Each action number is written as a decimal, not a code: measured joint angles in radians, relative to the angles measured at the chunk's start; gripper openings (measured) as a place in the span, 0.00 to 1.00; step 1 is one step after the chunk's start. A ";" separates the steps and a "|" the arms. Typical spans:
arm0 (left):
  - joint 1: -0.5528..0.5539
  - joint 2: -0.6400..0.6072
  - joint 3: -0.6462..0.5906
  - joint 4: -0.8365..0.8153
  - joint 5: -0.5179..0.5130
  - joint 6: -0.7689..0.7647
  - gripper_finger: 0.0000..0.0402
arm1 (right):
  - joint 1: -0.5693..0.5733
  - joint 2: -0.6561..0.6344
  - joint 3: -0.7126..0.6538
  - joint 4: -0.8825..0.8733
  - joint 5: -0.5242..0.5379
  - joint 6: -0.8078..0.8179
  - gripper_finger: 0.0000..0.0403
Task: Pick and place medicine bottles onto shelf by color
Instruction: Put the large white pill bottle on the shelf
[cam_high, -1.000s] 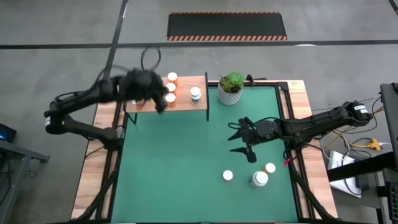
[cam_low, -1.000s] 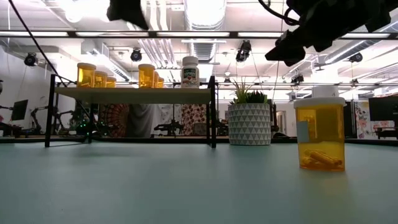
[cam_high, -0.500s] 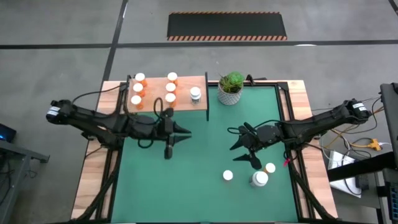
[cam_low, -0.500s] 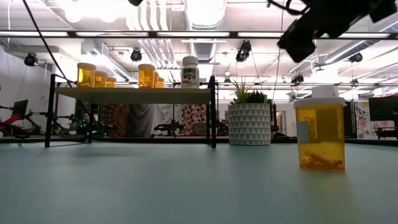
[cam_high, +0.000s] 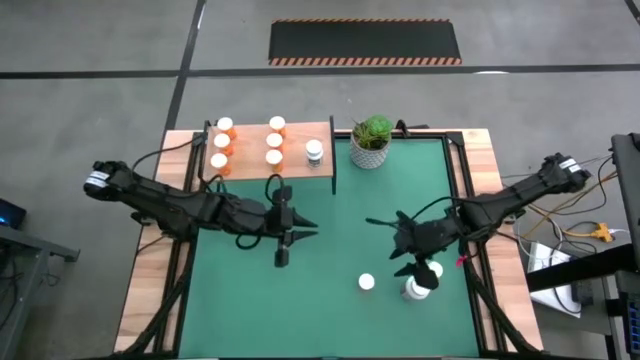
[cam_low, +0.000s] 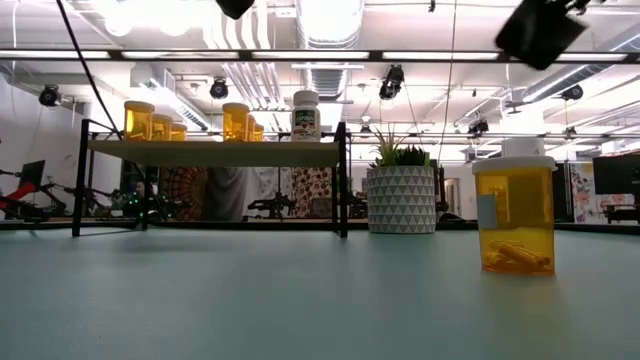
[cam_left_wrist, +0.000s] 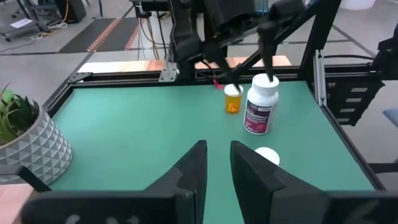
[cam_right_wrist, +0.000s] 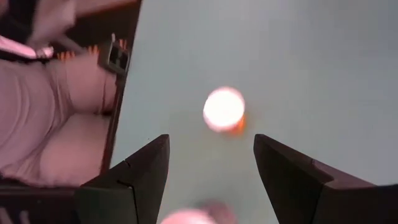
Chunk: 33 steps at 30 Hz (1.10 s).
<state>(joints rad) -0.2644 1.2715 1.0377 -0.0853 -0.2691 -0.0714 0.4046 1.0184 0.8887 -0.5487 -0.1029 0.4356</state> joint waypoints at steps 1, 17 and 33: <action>0.000 -0.001 0.001 0.000 0.000 0.000 0.13 | 0.013 0.013 0.035 -0.057 0.000 0.028 0.56; 0.000 -0.102 0.002 0.003 -0.001 0.000 0.13 | 0.197 0.256 0.393 -0.744 -0.005 0.548 0.68; 0.000 -0.117 0.000 -0.007 0.000 0.001 0.14 | 0.305 0.384 0.338 -0.595 0.043 0.404 0.75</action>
<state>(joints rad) -0.2646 1.1545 1.0374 -0.0921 -0.2695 -0.0708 0.7094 1.4028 1.2266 -1.1436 -0.0603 0.8392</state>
